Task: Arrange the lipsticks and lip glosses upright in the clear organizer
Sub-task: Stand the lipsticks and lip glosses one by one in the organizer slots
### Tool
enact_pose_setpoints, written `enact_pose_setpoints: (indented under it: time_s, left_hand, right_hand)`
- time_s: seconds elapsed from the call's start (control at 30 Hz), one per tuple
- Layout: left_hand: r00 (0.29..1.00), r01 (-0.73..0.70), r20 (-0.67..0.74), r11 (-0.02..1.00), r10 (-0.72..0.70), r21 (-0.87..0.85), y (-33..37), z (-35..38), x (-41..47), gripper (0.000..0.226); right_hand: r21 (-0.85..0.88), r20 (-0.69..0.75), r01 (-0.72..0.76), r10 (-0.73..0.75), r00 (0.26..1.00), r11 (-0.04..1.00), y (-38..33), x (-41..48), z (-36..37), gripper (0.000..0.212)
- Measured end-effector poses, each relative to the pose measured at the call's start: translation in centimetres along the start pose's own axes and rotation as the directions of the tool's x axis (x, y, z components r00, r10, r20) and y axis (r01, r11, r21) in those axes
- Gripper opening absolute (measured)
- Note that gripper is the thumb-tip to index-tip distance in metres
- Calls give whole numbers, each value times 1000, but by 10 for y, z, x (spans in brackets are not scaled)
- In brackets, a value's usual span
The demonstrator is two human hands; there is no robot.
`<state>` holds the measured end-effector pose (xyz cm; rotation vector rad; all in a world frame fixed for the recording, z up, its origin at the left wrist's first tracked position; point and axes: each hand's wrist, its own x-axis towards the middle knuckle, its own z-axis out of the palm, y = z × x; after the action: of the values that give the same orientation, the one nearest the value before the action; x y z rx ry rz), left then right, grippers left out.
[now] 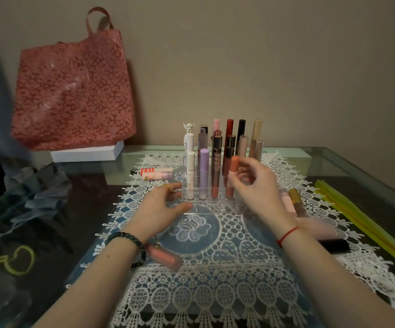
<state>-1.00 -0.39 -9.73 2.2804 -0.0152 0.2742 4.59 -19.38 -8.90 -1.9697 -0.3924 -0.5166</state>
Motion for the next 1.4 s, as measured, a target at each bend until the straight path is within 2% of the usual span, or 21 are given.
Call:
enact_pose_setpoints:
  time_s: [1.2,1.4]
  left_hand:
    - [1000,2,15,1000,-2,-3,0,1,0,61]
    - [1000,-19,5,1000,19,-20,-1,-2,1,61]
  right_hand:
    - [4,-37,18,-18,999,1000,0,1,0,35]
    - [57,-104,42,-36,994,997,-9,0,-1,30]
